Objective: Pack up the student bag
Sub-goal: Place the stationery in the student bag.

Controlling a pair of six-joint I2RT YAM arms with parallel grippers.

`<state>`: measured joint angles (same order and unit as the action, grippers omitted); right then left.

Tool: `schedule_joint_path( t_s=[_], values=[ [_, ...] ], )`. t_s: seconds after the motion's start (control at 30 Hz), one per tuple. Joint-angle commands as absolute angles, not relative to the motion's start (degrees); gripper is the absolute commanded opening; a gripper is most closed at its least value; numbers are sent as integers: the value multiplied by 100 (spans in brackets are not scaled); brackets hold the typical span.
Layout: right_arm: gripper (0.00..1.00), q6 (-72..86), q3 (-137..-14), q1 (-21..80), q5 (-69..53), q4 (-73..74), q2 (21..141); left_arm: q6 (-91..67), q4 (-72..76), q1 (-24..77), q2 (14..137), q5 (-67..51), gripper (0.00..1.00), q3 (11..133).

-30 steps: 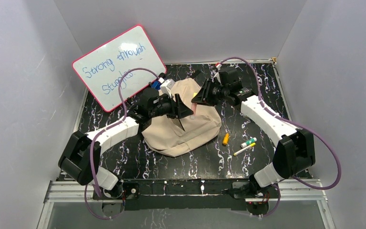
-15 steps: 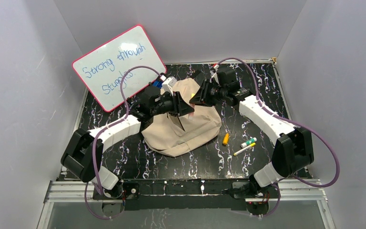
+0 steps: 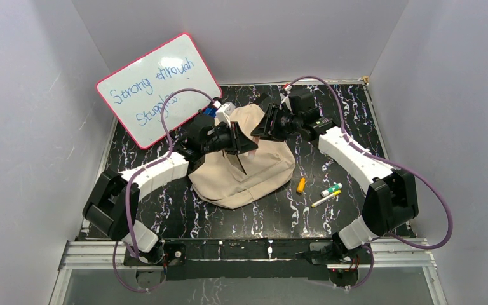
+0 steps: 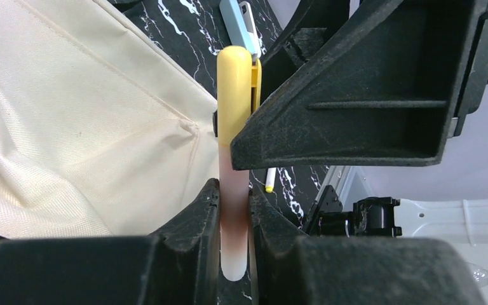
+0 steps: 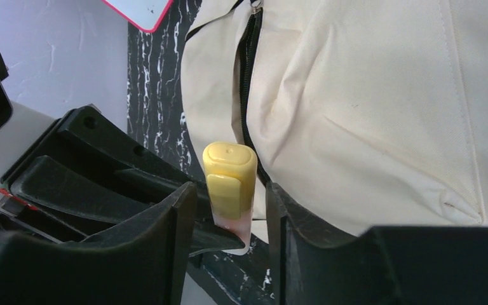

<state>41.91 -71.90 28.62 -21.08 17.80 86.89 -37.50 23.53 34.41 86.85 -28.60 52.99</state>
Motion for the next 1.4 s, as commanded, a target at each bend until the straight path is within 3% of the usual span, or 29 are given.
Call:
schedule_joint_path(
  t_s=[0.0, 0.2, 0.4, 0.63, 0.9, 1.0, 1.13, 1.27, 1.37],
  values=[
    [57, 4029, -7412, 2896, -1954, 1614, 8665, -3781, 2394, 3480, 8707, -2822, 0, 5562],
    [68, 3843, -7437, 2898, -1827, 1573, 8571, -3797, 2245, 3480, 8716, -2597, 0, 5594],
    [65, 3241, -7321, 2917, -1376, 1526, 8327, -4094, 1372, 3018, 8274, -1483, 0, 5407],
    [65, 2051, -7793, 3453, -767, 2100, 8750, -4421, 703, 2005, 6863, -773, 0, 4652],
    [83, 703, -8885, 4872, 1106, 2818, 9935, -4169, -296, 1936, 6197, 144, 0, 4595],
    [86, 415, -9185, 5078, 1524, 2885, 10259, -4196, -303, 1934, 6019, 198, 0, 4462],
    [85, 129, -9452, 5239, 2049, 3014, 10674, -4242, -317, 1934, 5921, 234, 0, 4385],
    [70, 9, -9486, 5327, 2547, 3063, 10869, -4283, -229, 1934, 5887, 188, 0, 4295],
    [68, 9, -9366, 5402, 2971, 2967, 10919, -4313, -148, 1935, 5943, 85, 0, 4271]
  ],
)
